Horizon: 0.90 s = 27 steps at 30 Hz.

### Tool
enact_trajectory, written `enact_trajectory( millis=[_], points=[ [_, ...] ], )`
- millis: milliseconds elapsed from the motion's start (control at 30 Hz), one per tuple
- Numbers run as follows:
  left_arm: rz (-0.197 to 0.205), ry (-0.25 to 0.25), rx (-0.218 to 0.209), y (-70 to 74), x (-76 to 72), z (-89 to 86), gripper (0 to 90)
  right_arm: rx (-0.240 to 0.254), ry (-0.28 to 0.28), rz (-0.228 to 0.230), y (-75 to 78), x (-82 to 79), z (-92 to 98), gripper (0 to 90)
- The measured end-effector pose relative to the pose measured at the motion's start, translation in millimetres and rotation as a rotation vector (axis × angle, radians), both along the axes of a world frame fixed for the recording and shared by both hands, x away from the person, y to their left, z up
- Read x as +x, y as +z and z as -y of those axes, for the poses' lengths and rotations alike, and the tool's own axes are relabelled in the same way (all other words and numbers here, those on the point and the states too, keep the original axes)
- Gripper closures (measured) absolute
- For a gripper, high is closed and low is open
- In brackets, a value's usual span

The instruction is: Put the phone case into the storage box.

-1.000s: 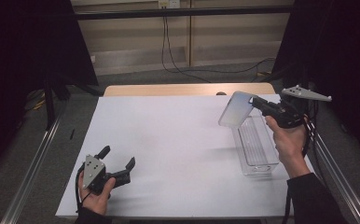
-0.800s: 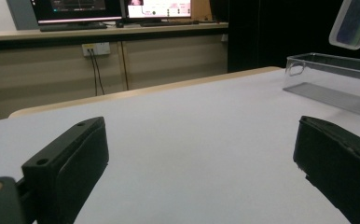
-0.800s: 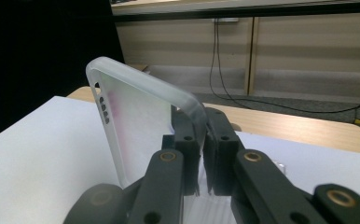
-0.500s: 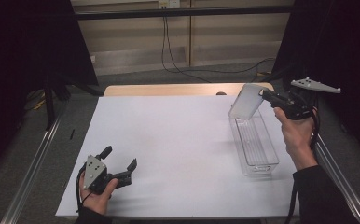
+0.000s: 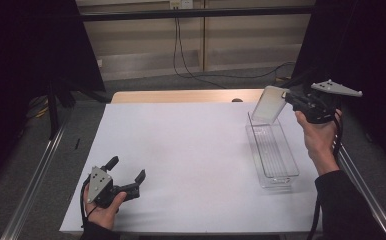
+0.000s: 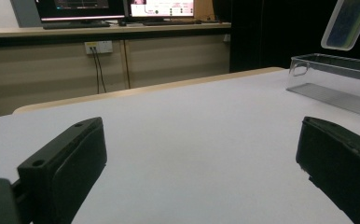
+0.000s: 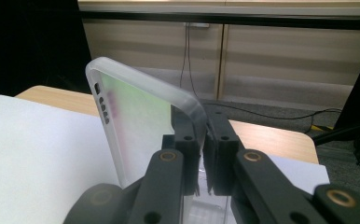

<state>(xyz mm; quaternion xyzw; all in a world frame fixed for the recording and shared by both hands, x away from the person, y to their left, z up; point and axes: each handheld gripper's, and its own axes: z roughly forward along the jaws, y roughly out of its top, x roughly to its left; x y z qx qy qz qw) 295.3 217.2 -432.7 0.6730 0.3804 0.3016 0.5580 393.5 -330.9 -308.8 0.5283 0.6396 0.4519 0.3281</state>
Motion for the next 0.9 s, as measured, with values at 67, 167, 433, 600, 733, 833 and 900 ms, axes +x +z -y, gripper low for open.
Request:
enact_trajectory(
  millis=[67, 167, 433, 600, 733, 833, 900],
  points=[
    [-0.002, 0.001, 0.001, -0.4, 0.3, -0.5, 1.9, -0.006, -0.002, 0.004, -2.6, 2.9, 0.6, 85.0],
    [-0.003, 0.001, 0.003, -0.4, 0.4, -0.6, 1.9, -0.016, -0.010, -0.003, -5.7, 6.5, 1.0, 84.9],
    [-0.006, 0.008, -0.019, -1.9, 2.0, -1.9, 1.6, -0.041, -0.037, -0.025, -15.6, 16.5, 2.7, 84.9],
    [-0.006, 0.008, -0.004, -1.5, 1.9, -2.2, 1.6, -0.055, -0.035, -0.042, -22.7, 22.8, 2.4, 84.9],
    [-0.006, 0.003, -0.011, -1.0, 1.2, -0.8, 1.6, -0.067, -0.032, -0.046, -26.4, 26.2, 1.5, 84.9],
    [-0.007, 0.000, -0.014, -1.3, 1.3, -0.3, 1.6, -0.080, -0.036, -0.050, -29.1, 28.5, 1.4, 84.9],
    [-0.005, -0.001, -0.009, -1.2, 1.4, -0.6, 1.6, -0.082, -0.042, -0.054, -31.6, 30.4, 1.7, 84.9]
  ],
)
